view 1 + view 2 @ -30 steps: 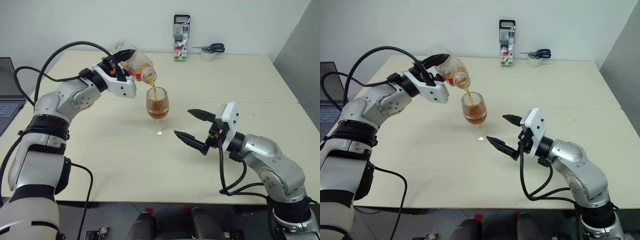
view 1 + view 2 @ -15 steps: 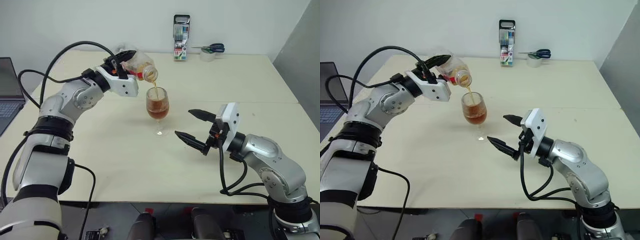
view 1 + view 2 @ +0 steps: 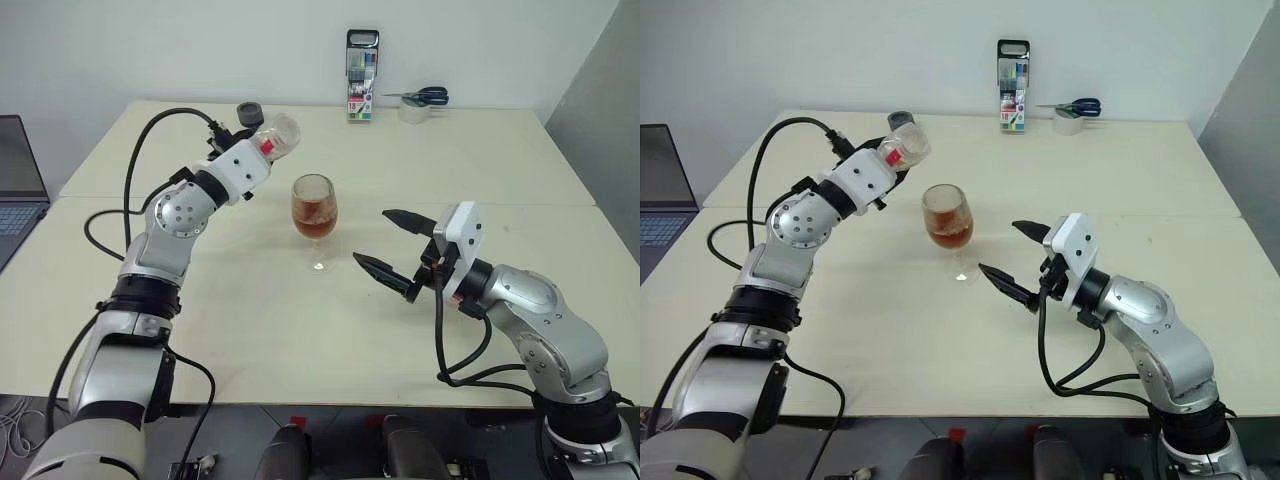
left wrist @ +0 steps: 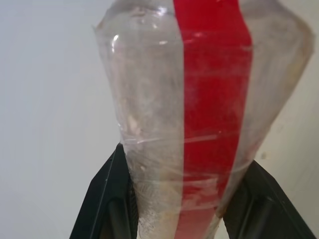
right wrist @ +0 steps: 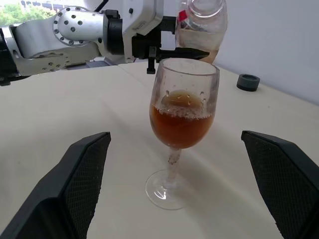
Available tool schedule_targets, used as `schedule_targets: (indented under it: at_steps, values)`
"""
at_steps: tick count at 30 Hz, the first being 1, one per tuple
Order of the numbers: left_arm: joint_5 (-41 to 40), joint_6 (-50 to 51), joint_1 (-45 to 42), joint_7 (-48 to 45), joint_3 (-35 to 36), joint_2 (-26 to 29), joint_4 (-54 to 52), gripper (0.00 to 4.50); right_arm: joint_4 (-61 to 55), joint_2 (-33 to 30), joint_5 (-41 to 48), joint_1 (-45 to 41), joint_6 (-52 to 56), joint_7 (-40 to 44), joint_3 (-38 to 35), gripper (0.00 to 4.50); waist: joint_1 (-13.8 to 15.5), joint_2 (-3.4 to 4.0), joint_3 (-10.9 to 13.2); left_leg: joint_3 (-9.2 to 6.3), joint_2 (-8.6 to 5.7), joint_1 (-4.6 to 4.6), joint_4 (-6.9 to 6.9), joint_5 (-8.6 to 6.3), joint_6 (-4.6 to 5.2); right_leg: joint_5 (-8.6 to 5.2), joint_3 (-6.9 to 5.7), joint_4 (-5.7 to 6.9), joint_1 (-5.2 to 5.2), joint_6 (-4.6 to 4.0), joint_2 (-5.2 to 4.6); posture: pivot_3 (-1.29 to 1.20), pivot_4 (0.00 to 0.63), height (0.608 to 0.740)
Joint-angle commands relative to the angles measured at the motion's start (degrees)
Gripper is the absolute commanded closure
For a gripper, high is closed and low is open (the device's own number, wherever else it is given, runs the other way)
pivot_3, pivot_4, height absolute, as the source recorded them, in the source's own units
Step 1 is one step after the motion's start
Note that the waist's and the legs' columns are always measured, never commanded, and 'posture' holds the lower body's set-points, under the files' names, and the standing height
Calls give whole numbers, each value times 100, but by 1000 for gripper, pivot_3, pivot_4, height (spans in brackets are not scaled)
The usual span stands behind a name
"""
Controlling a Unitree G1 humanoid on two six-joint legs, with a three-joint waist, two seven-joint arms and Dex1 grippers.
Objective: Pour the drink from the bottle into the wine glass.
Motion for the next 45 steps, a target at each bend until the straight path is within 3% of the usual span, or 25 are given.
schedule_targets:
  at_steps: [1, 6, 12, 25, 26, 33, 41, 45]
  values:
    - [-1137, 1582, 506, -137, 862, -135, -942, 2808, -301, -165, 482, -207, 378, 243, -97, 0, -34, 1, -1, -2, 2, 1, 0, 0, 0, 0, 0, 1, 0, 0, 0, 0, 150, 740]
    - [-1841, 2642, 1412, -82, 1454, -223, -1898, 2808, -433, -532, 713, -351, 693, 560, 9, 0, -105, 0, -2, -13, 5, 4, -2, 0, 0, 0, -2, 5, 0, 0, 1, 0, 150, 740]
    - [-2303, 3106, 2026, 127, 1984, -360, -2137, 2808, -294, -477, 596, -582, 700, 581, 296, 0, -66, -4, -5, -13, 6, 5, 1, 0, 0, 0, -2, 3, 4, 0, 0, 0, 150, 740]
    - [-2415, 2828, 2763, 86, 2151, -389, -2015, 2808, -121, -450, 420, -727, 579, 796, 545, 0, 22, -13, -13, -4, 6, 8, 0, 0, 0, 0, 2, -5, 4, -1, -5, 0, 150, 740]
    - [-2476, 2786, 2791, 53, 2178, -413, -2015, 2091, -124, -445, 434, -733, 595, 806, 553, 0, 22, -12, -13, -2, 7, 10, -2, 0, 0, 0, 2, -5, 5, -1, -5, 0, 150, 740]
    - [-2550, 2664, 2904, -45, 2206, -419, -2015, 43, -196, -437, 521, -725, 670, 826, 524, 0, 36, -14, -14, -4, 7, 8, -2, -2, 3, 0, 1, -6, 5, -1, -5, 0, 150, 740]
    - [-2383, 2350, 3193, -204, 2078, -377, -2043, 43, 70, -551, -1, -221, 181, 858, 660, 0, 50, -17, -16, -4, 6, 9, -4, -3, 4, 0, 1, -9, 6, -1, -5, 0, 150, 740]
    - [-2410, 2332, 3547, -195, 2161, -353, -2381, 43, 175, -152, -467, 418, -381, 256, 591, 0, 49, -17, -16, 1, 8, 10, -8, -3, 4, 0, 6, -11, 4, -1, -7, 0, 150, 740]
